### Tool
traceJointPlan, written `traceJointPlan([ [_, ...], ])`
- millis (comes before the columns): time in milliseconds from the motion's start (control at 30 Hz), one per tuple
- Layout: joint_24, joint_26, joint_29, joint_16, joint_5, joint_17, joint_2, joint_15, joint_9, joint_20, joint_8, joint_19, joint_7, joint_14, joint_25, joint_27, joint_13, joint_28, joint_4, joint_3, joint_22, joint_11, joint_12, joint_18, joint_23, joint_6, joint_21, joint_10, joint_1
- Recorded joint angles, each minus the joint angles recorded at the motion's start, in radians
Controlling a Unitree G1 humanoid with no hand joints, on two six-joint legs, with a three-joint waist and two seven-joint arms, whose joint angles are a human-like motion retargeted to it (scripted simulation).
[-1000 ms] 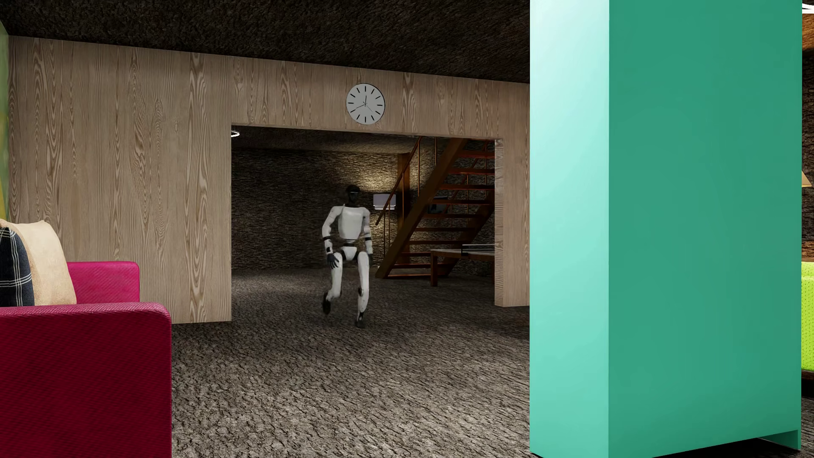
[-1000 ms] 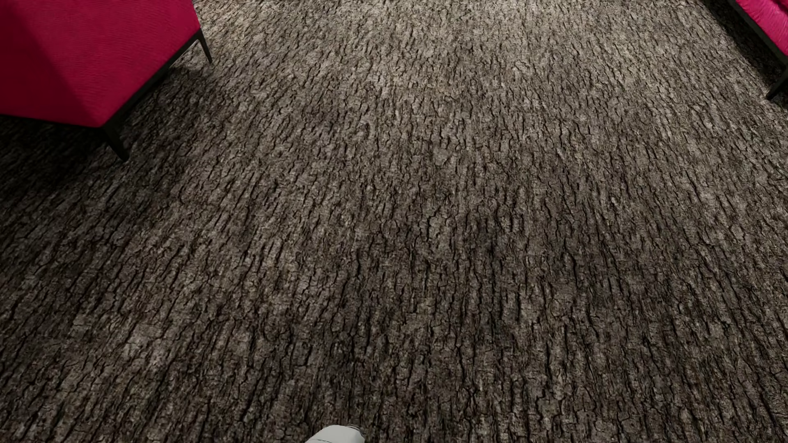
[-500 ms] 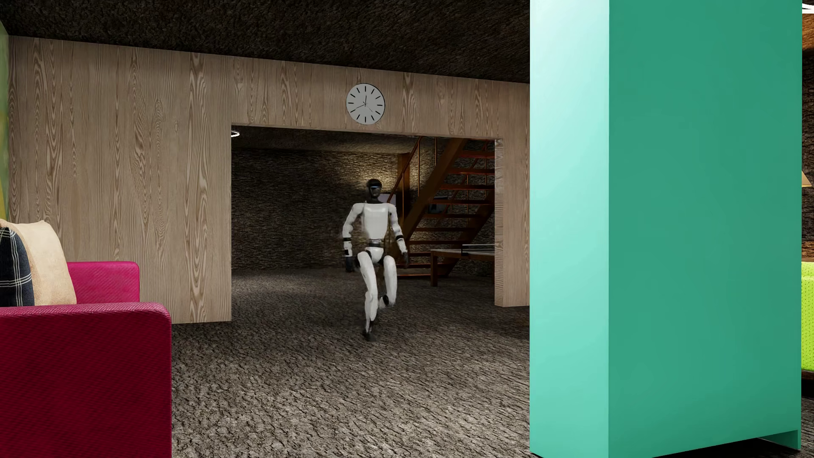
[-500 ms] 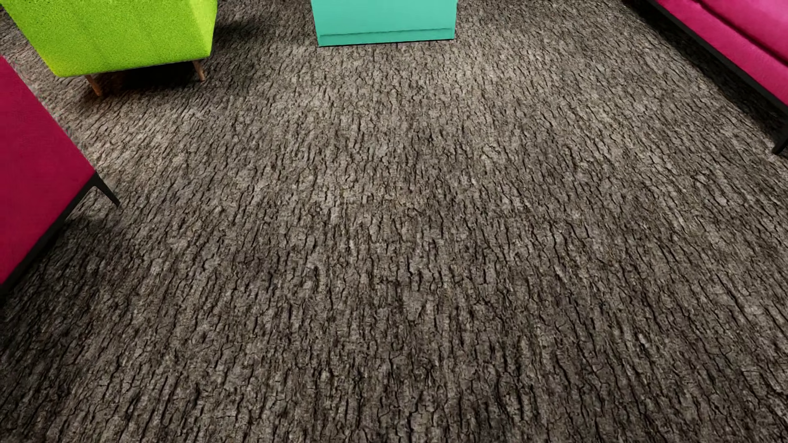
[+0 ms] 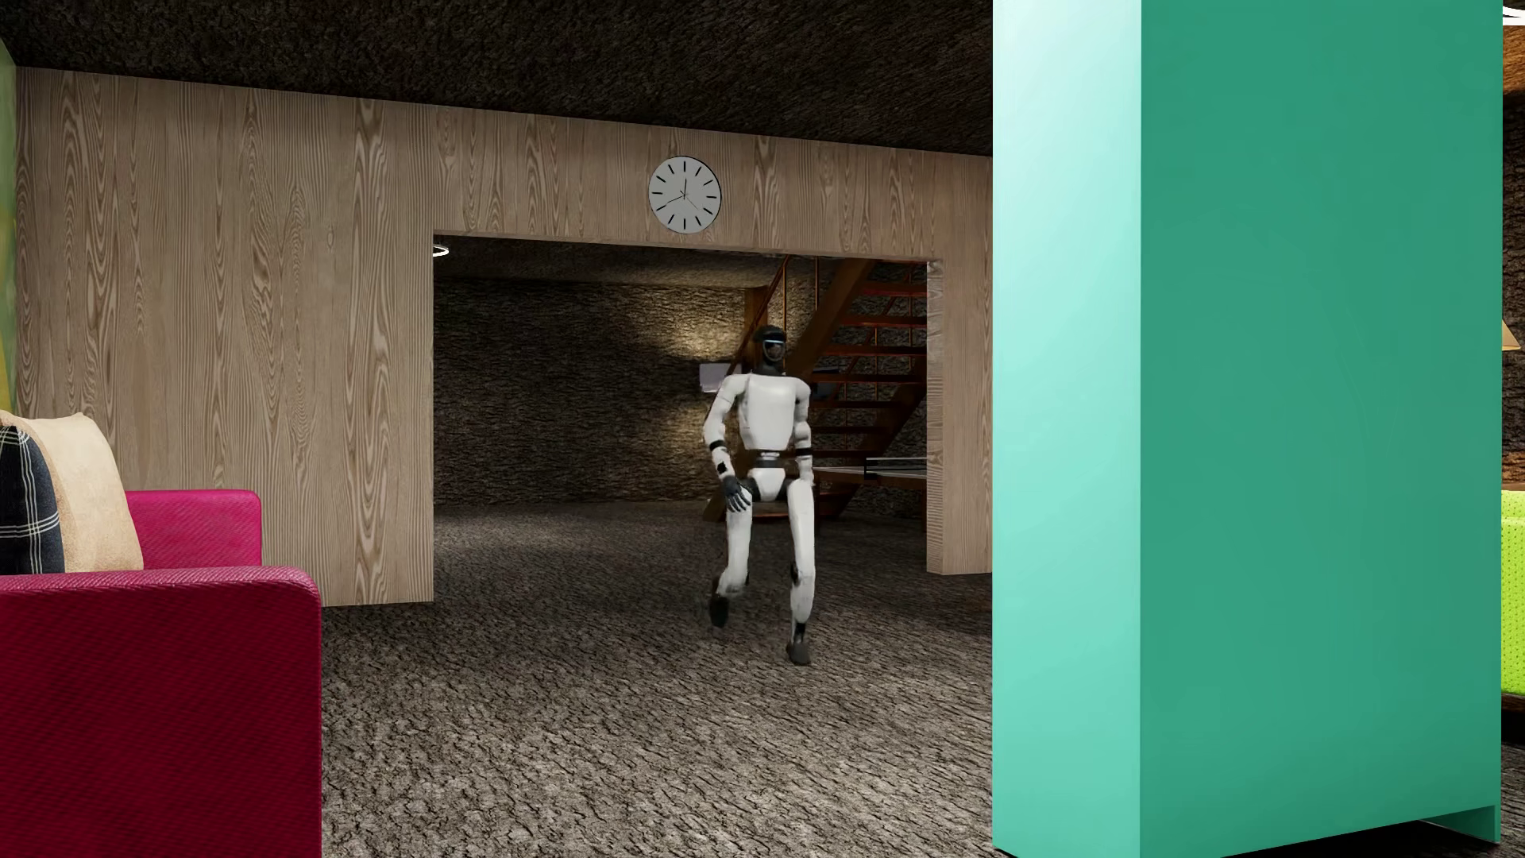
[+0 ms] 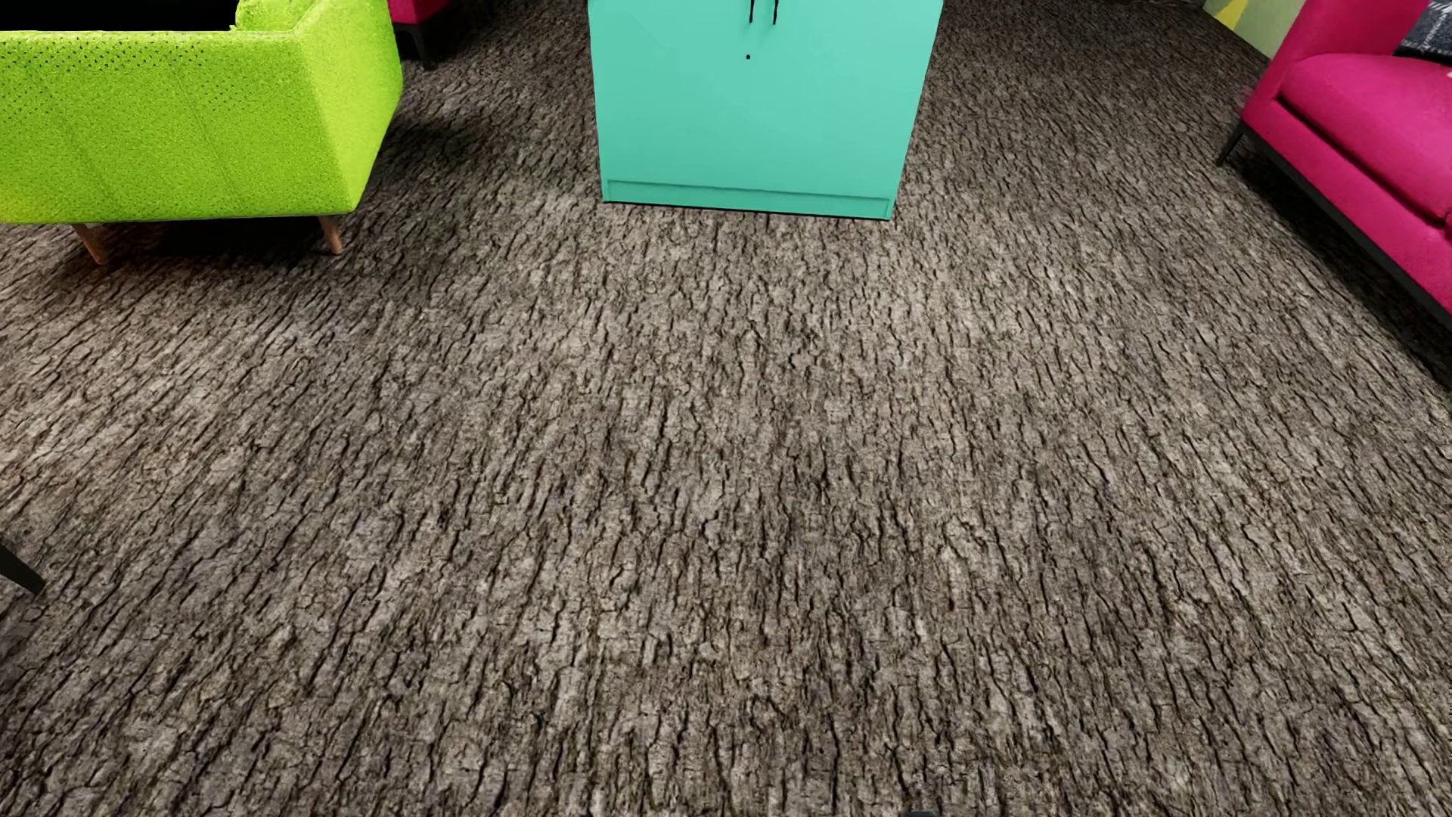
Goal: Head to the teal shelves
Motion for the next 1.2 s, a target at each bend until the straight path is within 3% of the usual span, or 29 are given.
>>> traceJointPlan([
  [67, 0.000, 0.000, 0.000, -0.027, 0.062, 0.034, -0.188, -0.014, 0.016, 0.049, 0.000, 0.000, 0.000, 0.009, 0.000, 0.000, 0.085, 0.000, -0.011, -0.142, -0.177, -0.011, -0.066, 0.000, 0.129, 0.054, 0.050, -0.124, 0.206],
  [133, 0.000, 0.000, 0.000, -0.028, 0.101, 0.028, -0.336, 0.125, 0.019, 0.083, 0.000, 0.000, 0.000, 0.026, 0.000, 0.000, 0.157, 0.000, 0.015, -0.265, -0.375, -0.346, -0.146, 0.000, 0.251, 0.092, 0.212, -0.228, 0.378],
  [167, 0.000, 0.000, 0.000, -0.024, 0.103, 0.026, -0.383, 0.130, 0.019, 0.117, 0.000, 0.000, 0.000, 0.015, 0.000, 0.000, 0.203, 0.000, 0.031, -0.319, -0.476, -0.553, -0.183, 0.000, 0.281, 0.101, 0.246, -0.265, 0.455],
  [200, 0.000, 0.000, 0.000, -0.015, 0.093, 0.023, -0.420, -0.009, 0.012, 0.148, 0.000, 0.000, 0.000, -0.008, 0.000, 0.000, 0.246, 0.000, 0.041, -0.364, -0.558, -0.729, -0.222, 0.000, 0.303, 0.103, 0.274, -0.292, 0.520],
  [267, 0.000, 0.000, 0.000, 0.007, 0.052, 0.010, -0.494, -0.454, -0.002, 0.207, 0.000, 0.000, 0.000, -0.047, 0.000, 0.000, 0.313, 0.000, 0.065, -0.455, -0.663, -0.840, -0.297, 0.000, 0.310, 0.094, 0.313, -0.292, 0.604],
  [300, 0.000, 0.000, 0.000, 0.013, 0.041, 0.002, -0.516, -0.485, 0.000, 0.240, 0.000, 0.000, 0.000, -0.034, 0.000, 0.000, 0.337, 0.000, 0.083, -0.501, -0.689, -0.831, -0.309, 0.000, 0.314, 0.092, 0.321, -0.280, 0.650],
  [333, 0.000, 0.000, 0.000, 0.012, 0.055, -0.004, -0.535, -0.370, -0.004, 0.265, 0.000, 0.000, 0.000, 0.020, 0.000, 0.000, 0.357, 0.000, 0.101, -0.527, -0.690, -0.818, -0.302, 0.000, 0.326, 0.096, 0.333, -0.254, 0.694],
  [367, 0.000, 0.000, 0.000, 0.012, 0.085, -0.001, -0.554, -0.123, -0.026, 0.298, 0.000, 0.000, 0.000, 0.113, 0.000, 0.000, 0.386, 0.000, 0.131, -0.552, -0.687, -0.816, -0.277, 0.000, 0.335, 0.106, 0.298, -0.216, 0.720],
  [433, 0.000, 0.000, 0.000, -0.019, 0.180, 0.006, -0.543, 0.062, -0.026, 0.239, 0.000, 0.000, 0.000, 0.396, 0.000, 0.000, 0.370, 0.000, 0.198, -0.499, -0.548, -0.659, -0.241, 0.000, 0.369, 0.157, 0.308, 0.124, 0.606],
  [467, 0.000, 0.000, 0.000, -0.030, 0.223, 0.010, -0.487, 0.057, -0.006, 0.191, 0.000, 0.000, 0.000, 0.414, 0.000, 0.000, 0.335, 0.000, 0.217, -0.474, -0.453, -0.628, -0.235, 0.000, 0.373, 0.169, 0.292, 0.310, 0.518],
  [533, 0.000, 0.000, 0.000, -0.042, 0.272, 0.012, -0.302, -0.049, 0.023, 0.053, 0.000, 0.000, 0.000, 0.159, 0.000, 0.000, 0.232, 0.000, 0.208, -0.382, -0.257, -0.687, -0.239, 0.000, 0.313, 0.165, 0.257, 0.551, 0.314],
  [567, 0.000, 0.000, 0.000, -0.043, 0.261, 0.011, -0.196, -0.120, 0.023, 0.007, 0.000, 0.000, 0.000, 0.049, 0.000, 0.000, 0.186, 0.000, 0.174, -0.315, -0.188, -0.735, -0.211, 0.000, 0.257, 0.140, 0.227, 0.551, 0.234],
  [600, 0.000, 0.000, 0.000, -0.038, 0.235, 0.009, -0.104, -0.193, 0.021, -0.019, 0.000, 0.000, 0.000, 0.005, 0.000, 0.000, 0.134, 0.000, 0.144, -0.239, -0.141, -0.778, -0.174, 0.000, 0.197, 0.113, 0.194, 0.479, 0.162],
  [700, 0.000, 0.000, 0.000, -0.017, 0.172, -0.005, 0.086, -0.366, 0.004, -0.049, 0.000, 0.000, 0.000, 0.056, 0.000, 0.000, -0.025, 0.000, 0.145, -0.047, -0.058, -0.872, -0.062, 0.000, 0.004, 0.069, 0.060, -0.043, 0.038],
  [733, 0.000, 0.000, 0.000, -0.015, 0.163, -0.009, 0.116, -0.415, -0.012, -0.047, 0.000, 0.000, 0.000, 0.127, 0.000, 0.000, -0.076, 0.000, 0.153, -0.018, -0.043, -0.885, -0.035, 0.000, -0.052, 0.066, 0.006, -0.241, 0.007],
  [767, 0.000, 0.000, 0.000, -0.014, 0.152, -0.015, 0.143, -0.463, -0.028, -0.054, 0.000, 0.000, 0.000, 0.322, 0.000, 0.000, -0.121, 0.000, 0.161, -0.008, -0.034, -0.884, -0.010, 0.000, -0.096, 0.065, -0.034, -0.491, -0.025],
  [800, 0.000, 0.000, 0.000, -0.014, 0.133, -0.023, 0.174, -0.495, -0.039, -0.060, 0.000, 0.000, 0.000, 0.425, 0.000, 0.000, -0.150, 0.000, 0.165, -0.002, -0.031, -0.872, 0.013, 0.000, -0.138, 0.063, -0.069, -0.645, -0.063],
  [833, 0.000, 0.000, 0.000, -0.015, 0.120, -0.027, 0.211, -0.501, -0.040, -0.064, 0.000, 0.000, 0.000, 0.281, 0.000, 0.000, -0.157, 0.000, 0.165, 0.005, -0.026, -0.847, 0.029, 0.000, -0.184, 0.063, -0.105, -0.477, -0.102],
  [867, 0.000, 0.000, 0.000, -0.015, 0.110, -0.020, 0.243, -0.478, -0.047, -0.079, 0.000, 0.000, 0.000, 0.178, 0.000, 0.000, -0.137, 0.000, 0.165, 0.017, -0.016, -0.800, 0.037, 0.000, -0.216, 0.064, -0.143, -0.262, -0.131],
  [900, 0.000, 0.000, 0.000, -0.017, 0.089, -0.004, 0.262, -0.408, -0.058, -0.070, 0.000, 0.000, 0.000, 0.214, 0.000, 0.000, -0.107, 0.000, 0.160, 0.035, -0.003, -0.721, 0.043, 0.000, -0.211, 0.054, -0.160, -0.160, -0.136],
  [967, 0.000, 0.000, 0.000, -0.015, 0.033, 0.045, 0.225, -0.125, -0.052, -0.014, 0.000, 0.000, 0.000, 0.185, 0.000, 0.000, -0.033, 0.000, 0.088, 0.035, 0.001, -0.436, 0.031, 0.000, -0.095, 0.014, -0.116, -0.032, -0.059],
  [1000, 0.000, 0.000, 0.000, -0.022, 0.026, 0.055, 0.128, -0.027, -0.049, 0.028, 0.000, 0.000, 0.000, 0.152, 0.000, 0.000, -0.013, 0.000, 0.051, 0.042, -0.026, -0.223, 0.010, 0.000, -0.015, 0.011, -0.048, -0.043, 0.003],
  [1067, 0.000, 0.000, 0.000, -0.044, 0.043, 0.066, -0.062, -0.019, -0.029, 0.089, 0.000, 0.000, 0.000, 0.132, 0.000, 0.000, -0.027, 0.000, 0.003, 0.011, -0.125, 0.093, -0.050, 0.000, 0.286, 0.020, 0.061, -0.113, 0.158],
  [1133, 0.000, 0.000, 0.000, -0.060, 0.037, 0.071, -0.194, -0.012, -0.007, 0.125, 0.000, 0.000, 0.000, 0.113, 0.000, 0.000, 0.055, 0.000, 0.012, -0.095, -0.260, 0.039, -0.118, 0.000, 0.372, 0.055, 0.093, -0.189, 0.309],
  [1167, 0.000, 0.000, 0.000, -0.063, 0.020, 0.077, -0.253, 0.047, -0.006, 0.145, 0.000, 0.000, 0.000, 0.130, 0.000, 0.000, 0.118, 0.000, 0.021, -0.162, -0.342, -0.133, -0.142, 0.000, 0.374, 0.064, 0.028, -0.227, 0.363],
  [1200, 0.000, 0.000, 0.000, -0.055, 0.028, 0.068, -0.282, 0.121, -0.011, 0.157, 0.000, 0.000, 0.000, 0.171, 0.000, 0.000, 0.147, 0.000, 0.021, -0.205, -0.417, -0.379, -0.167, 0.000, 0.404, 0.064, 0.111, -0.280, 0.423],
])
